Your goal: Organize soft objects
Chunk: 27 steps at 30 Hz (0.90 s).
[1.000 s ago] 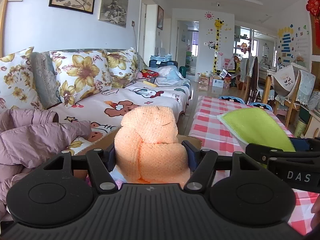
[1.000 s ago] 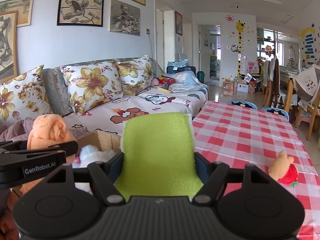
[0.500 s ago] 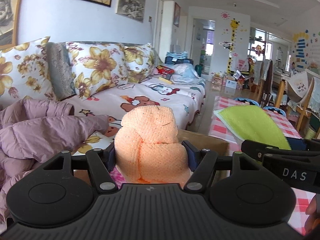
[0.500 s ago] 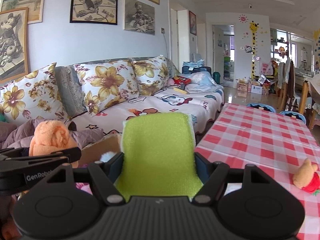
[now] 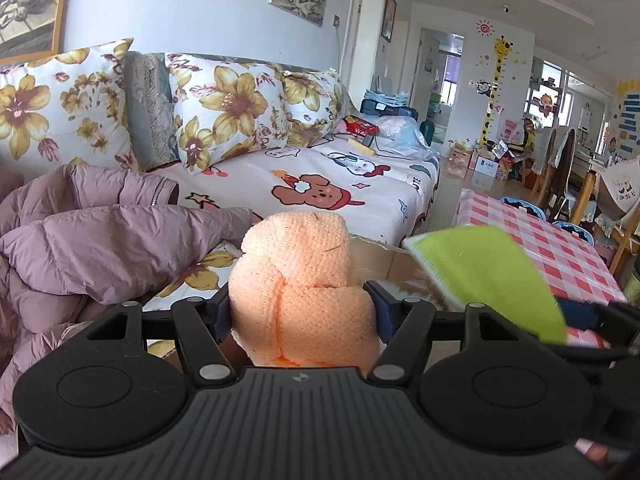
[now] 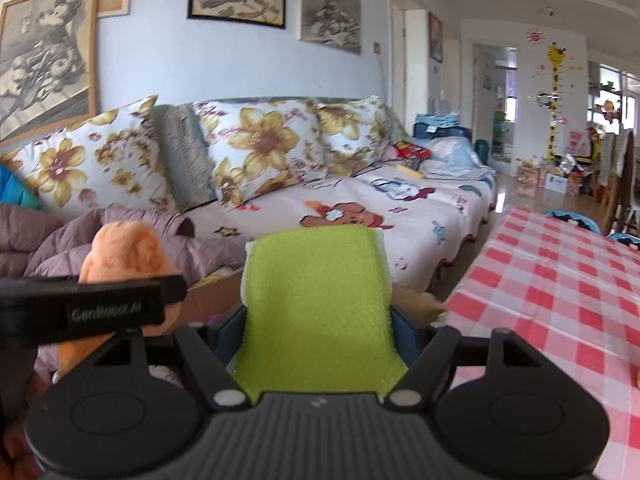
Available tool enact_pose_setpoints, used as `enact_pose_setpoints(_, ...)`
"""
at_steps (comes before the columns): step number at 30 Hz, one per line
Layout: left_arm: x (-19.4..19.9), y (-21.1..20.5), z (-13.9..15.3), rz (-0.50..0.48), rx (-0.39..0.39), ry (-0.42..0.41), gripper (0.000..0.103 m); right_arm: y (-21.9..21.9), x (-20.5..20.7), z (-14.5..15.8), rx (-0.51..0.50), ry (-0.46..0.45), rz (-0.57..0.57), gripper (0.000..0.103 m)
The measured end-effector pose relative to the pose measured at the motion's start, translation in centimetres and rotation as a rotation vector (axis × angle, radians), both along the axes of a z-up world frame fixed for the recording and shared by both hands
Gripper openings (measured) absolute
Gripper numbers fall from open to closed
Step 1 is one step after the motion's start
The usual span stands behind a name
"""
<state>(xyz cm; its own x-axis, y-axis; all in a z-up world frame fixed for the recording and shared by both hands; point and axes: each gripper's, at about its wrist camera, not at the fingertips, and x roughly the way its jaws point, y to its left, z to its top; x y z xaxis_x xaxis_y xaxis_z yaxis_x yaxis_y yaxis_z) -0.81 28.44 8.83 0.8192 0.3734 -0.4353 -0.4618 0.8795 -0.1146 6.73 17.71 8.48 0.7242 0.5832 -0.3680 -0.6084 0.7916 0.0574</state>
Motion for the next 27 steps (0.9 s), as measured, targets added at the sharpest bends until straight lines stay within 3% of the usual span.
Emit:
enact_pose_setpoints(13,-0.9,0.0,0.7,0.032,-0.022,-0.015,0.082,2.1,-2.9,-1.2,-0.069,0.079,0.149,0.076)
enact_pose_setpoints(19,-0.7,-0.3,0.8,0.015,-0.018,-0.011,0.083,2.8,-4.5,-1.9,-0.122,0.111,0.21,0.084)
enact_pose_setpoints(25,-0.6,-0.2,0.8,-0.013,-0.012,-0.014,0.083,0.2,-4.4,-1.6,-0.046,0.139,0.241,0.092)
enact_pose_setpoints(27,-0.5,-0.3,0.8,-0.028,-0.012,-0.017,0.091,-0.6,-4.5,-1.3,-0.019,0.141,0.257,0.096)
